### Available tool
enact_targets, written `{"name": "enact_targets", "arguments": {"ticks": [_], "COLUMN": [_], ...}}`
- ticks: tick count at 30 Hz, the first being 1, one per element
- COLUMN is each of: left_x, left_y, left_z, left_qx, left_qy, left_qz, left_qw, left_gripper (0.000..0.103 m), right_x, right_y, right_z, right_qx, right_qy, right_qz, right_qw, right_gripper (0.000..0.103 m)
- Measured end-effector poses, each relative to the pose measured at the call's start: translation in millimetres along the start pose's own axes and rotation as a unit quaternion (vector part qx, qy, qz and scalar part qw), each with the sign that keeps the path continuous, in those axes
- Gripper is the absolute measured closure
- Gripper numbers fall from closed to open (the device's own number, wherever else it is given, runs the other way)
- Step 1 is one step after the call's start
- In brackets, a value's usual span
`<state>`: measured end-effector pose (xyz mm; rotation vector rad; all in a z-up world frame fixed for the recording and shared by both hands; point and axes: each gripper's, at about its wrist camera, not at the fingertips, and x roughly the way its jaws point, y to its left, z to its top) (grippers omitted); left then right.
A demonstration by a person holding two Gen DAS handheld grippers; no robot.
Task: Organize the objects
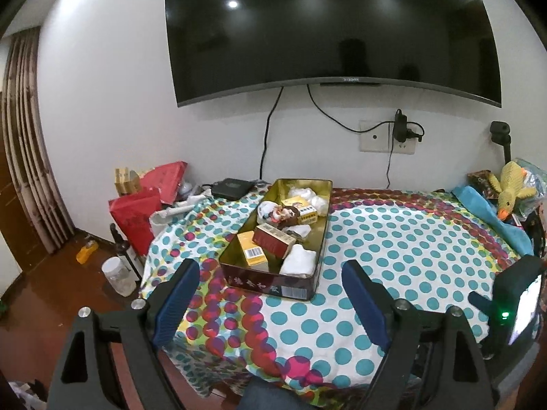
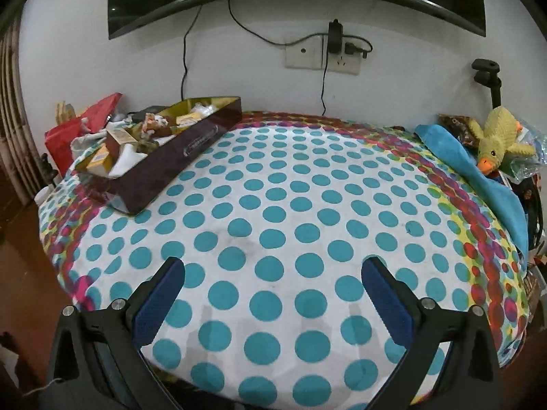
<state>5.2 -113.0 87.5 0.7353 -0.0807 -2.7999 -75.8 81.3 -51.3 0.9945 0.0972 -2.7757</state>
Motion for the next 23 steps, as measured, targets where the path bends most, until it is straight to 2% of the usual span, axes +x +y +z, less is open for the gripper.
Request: {"name": "enact_targets", "arguments": {"ticks": [5, 7, 14, 21, 23], "left_x": [0.1, 1.6, 9.4, 11.0, 11.6], "left_y": [0.9, 0.0, -0.2, 1.0, 3.7], "left_z": [-1.2, -1.2, -3.9, -6.6, -6.4], "left_qx": [-0.013, -0.016, -0.027, -0.027, -0.033], "left_qy": [0.008, 0.008, 0.010, 0.010, 0.015], "left_qz": [0.002, -0.010, -0.020, -0.002, -0.008], "left_qw": [0.9999, 0.9998, 0.9994, 0.9996, 0.9993], "left_gripper": [0.015, 0.015, 0.015, 0.015, 0.015], "right_x": [-17.6, -17.8, -3.1, 2.1, 1.3], "right_y": [-2.6, -4.0, -2.3, -2.9, -2.1], "right_z": [4.0, 4.7, -7.0, -12.5, -12.1], "right_qx": [-0.004, -0.001, -0.004, -0.002, -0.003], "right_qy": [-0.026, -0.027, -0.004, 0.004, 0.002], "right_qz": [0.001, 0.006, 0.006, 0.008, 0.008], "right_qw": [1.000, 1.000, 1.000, 1.000, 1.000], "right_gripper": [0.000, 0.000, 0.000, 0.000, 0.000]}}
